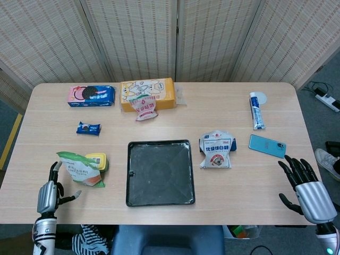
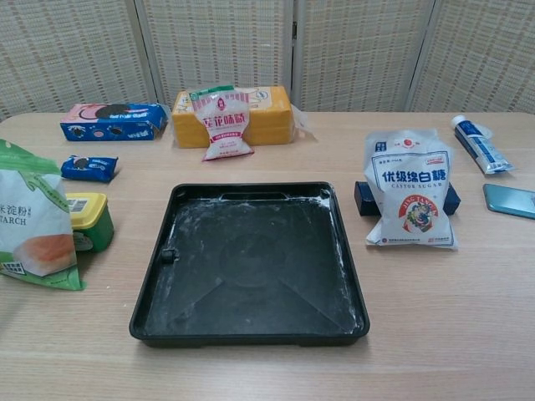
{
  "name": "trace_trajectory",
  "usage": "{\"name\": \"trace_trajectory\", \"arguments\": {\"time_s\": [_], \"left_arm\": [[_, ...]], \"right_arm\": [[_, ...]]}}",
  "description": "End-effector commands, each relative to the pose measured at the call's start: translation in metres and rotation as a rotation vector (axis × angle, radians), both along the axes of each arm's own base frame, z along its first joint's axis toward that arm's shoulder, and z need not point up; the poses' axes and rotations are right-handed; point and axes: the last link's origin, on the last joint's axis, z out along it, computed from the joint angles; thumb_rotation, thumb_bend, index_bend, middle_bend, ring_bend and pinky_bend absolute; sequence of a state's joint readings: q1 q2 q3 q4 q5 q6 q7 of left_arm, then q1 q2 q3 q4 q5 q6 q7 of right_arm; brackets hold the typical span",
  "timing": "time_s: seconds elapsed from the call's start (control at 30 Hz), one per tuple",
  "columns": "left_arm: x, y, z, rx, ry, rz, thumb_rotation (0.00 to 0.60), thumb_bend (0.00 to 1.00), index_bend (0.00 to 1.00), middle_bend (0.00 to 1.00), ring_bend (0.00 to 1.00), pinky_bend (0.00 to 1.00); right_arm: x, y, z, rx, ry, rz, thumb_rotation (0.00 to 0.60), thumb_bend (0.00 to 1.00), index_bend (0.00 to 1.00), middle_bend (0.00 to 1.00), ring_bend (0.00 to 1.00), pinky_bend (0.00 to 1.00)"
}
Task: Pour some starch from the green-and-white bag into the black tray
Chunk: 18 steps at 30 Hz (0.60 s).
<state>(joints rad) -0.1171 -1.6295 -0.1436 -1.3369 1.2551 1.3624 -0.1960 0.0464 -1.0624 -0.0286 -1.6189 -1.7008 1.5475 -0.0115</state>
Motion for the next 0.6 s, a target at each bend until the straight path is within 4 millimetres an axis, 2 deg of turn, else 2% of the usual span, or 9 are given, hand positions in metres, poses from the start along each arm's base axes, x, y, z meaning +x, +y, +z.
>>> {"name": "trace_trajectory", "arguments": {"time_s": [0.03,0.6], "left_arm": [[0.000,0.002,-0.002,0.011,-0.004,0.009,0.600,0.13,0.00,0.00,0.78,0.81],[0.001,0.009,-0.014,0.035,-0.036,0.066,0.600,0.13,0.00,0.00,0.79,0.81]], "right_arm": [[0.000,0.000,0.000,-0.001,0.001,0.001,0.600,0.31,0.00,0.00,0.00,0.00],[0.001,0.001,0.000,-0.003,-0.001,0.007,0.600,0.31,0.00,0.00,0.00,0.00]]}}
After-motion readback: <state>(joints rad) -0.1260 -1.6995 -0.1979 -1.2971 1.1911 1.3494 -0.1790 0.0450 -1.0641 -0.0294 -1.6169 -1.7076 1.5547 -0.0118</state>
